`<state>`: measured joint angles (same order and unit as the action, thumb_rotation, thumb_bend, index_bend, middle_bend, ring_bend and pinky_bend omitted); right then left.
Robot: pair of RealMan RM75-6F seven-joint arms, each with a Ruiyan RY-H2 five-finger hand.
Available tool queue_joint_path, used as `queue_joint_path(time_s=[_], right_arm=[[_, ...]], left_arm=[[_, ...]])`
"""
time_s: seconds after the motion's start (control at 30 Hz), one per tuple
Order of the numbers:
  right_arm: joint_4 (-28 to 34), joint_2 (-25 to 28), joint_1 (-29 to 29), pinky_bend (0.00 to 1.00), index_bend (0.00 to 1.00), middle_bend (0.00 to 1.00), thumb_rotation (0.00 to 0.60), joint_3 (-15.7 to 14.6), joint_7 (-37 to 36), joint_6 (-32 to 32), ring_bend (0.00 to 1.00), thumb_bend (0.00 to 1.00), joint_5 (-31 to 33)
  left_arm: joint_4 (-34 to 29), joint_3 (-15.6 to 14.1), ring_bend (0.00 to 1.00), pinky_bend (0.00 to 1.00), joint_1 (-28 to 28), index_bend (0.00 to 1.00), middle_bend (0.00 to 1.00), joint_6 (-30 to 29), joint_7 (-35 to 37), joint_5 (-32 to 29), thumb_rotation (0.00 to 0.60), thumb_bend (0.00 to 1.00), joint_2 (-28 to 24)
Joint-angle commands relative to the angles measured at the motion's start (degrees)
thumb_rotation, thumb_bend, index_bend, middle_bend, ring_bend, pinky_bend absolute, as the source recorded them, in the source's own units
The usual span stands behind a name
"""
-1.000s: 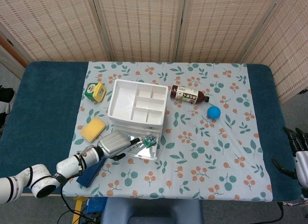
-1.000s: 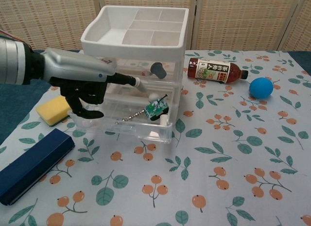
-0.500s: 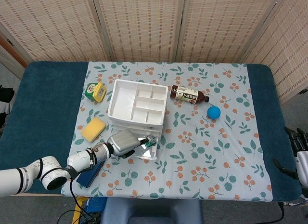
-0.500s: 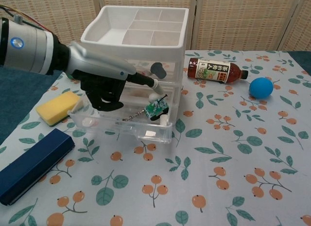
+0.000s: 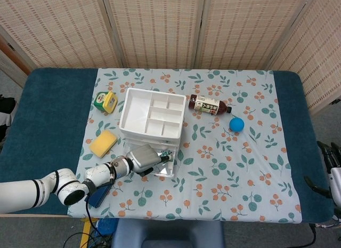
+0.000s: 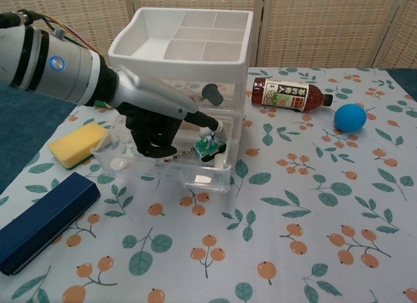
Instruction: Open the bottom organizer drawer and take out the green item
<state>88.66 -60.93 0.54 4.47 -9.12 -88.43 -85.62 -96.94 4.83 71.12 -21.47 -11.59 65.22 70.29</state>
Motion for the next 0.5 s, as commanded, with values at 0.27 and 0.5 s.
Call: queue_joint_path(time_s=[0.27, 0.5], right_arm=[[-0.35, -0.22, 0.03, 0.15, 0.02, 0.11, 0.600, 0.05, -0.25, 0.32, 0.07, 0.23, 0.35], [-0.37, -0.22, -0.02, 0.15, 0.02, 0.11, 0.600, 0.06, -0.25, 0.23, 0.07, 0.23, 0.29]], left_arm=[[1.65, -2.02, 1.00, 1.00, 2.07, 0.06, 0.97, -0.87, -1.20, -2.59, 0.600, 0.59, 1.03], [1.43, -4.52, 1.00, 1.00, 3.78, 0.07, 0.97, -1.35, -3.13, -5.72, 0.600, 0.59, 0.29]])
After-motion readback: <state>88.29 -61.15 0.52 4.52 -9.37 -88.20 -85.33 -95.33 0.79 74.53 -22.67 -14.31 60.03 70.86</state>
